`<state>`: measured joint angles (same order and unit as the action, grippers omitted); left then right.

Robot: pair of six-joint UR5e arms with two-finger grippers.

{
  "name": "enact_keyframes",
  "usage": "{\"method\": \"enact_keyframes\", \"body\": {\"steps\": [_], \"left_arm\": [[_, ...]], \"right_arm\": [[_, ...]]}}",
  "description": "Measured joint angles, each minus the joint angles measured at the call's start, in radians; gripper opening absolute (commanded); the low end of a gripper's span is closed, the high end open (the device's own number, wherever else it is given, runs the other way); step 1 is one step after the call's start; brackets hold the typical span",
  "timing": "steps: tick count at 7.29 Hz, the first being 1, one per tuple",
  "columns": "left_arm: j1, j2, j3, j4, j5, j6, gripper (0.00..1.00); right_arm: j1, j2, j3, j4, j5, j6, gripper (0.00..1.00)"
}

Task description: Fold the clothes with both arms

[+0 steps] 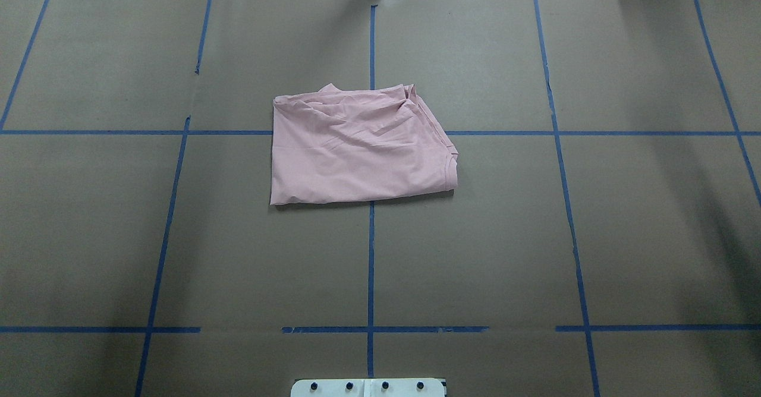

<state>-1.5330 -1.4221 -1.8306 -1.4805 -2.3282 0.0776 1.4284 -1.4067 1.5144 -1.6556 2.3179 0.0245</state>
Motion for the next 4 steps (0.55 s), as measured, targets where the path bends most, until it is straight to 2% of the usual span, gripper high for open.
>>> {"method": "enact_keyframes", "body": {"steps": [2,4], "left_arm": [[-0.001,-0.004,-0.034,0.084,-0.001,0.004,1.00],[-0.002,-0.007,-0.027,0.097,-0.002,0.011,1.00]], "right_arm": [[0.000,0.000,0.000,-0.001,0.000,0.000,1.00],[0.000,0.000,0.000,-0.001,0.000,0.000,1.00]]}}
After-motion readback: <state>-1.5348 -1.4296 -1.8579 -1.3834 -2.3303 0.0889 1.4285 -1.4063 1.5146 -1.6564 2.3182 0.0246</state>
